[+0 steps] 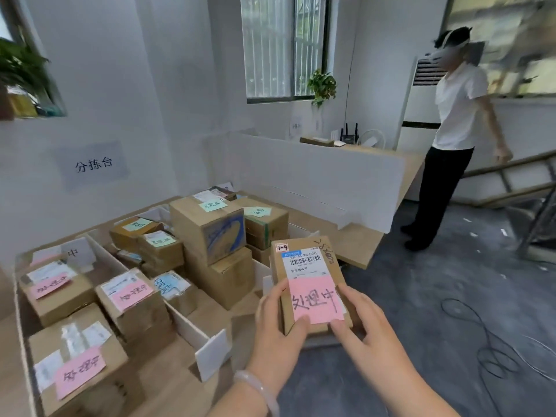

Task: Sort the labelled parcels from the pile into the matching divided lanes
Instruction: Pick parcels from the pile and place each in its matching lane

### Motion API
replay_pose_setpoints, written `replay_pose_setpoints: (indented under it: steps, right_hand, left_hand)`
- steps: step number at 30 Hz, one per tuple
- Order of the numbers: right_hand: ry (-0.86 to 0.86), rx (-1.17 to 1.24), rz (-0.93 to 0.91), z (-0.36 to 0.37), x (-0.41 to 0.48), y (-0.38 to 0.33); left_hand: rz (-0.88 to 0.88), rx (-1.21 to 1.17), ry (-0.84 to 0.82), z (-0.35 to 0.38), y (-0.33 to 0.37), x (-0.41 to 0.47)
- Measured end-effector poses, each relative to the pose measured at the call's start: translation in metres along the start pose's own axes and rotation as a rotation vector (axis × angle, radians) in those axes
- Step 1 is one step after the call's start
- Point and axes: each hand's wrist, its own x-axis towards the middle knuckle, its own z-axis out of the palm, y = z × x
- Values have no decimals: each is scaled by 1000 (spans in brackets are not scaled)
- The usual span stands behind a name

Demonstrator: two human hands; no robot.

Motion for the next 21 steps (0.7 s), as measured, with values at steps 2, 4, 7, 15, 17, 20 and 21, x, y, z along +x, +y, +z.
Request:
replay_pose_setpoints:
  steps: [2, 4, 7, 15, 17, 20, 21]
  right_hand:
    - [-1, -11, 2, -6, 9, 10]
    - [11, -39, -3, -8, 23, 22]
    - [27, -60, -1, -5, 50, 37]
    - [-101, -116, -29, 36, 135, 46]
    - [-130, -122, -45, 52, 150, 48]
    - [-198, -110, -73, 75, 167, 55]
    - [-230, -110, -81, 82, 171, 57]
  left_hand:
    - [-5, -17, -22, 12, -3, 15]
    - [14, -15, -17, 22, -9, 33]
    - [23, -28, -2, 30, -19, 60]
    - [-36, -46, 91, 1, -43, 123]
    - [-46, 3, 103, -13, -55, 130]
    - [-79, 26, 165, -28, -74, 136]
    - [-84, 25, 192, -31, -78, 136]
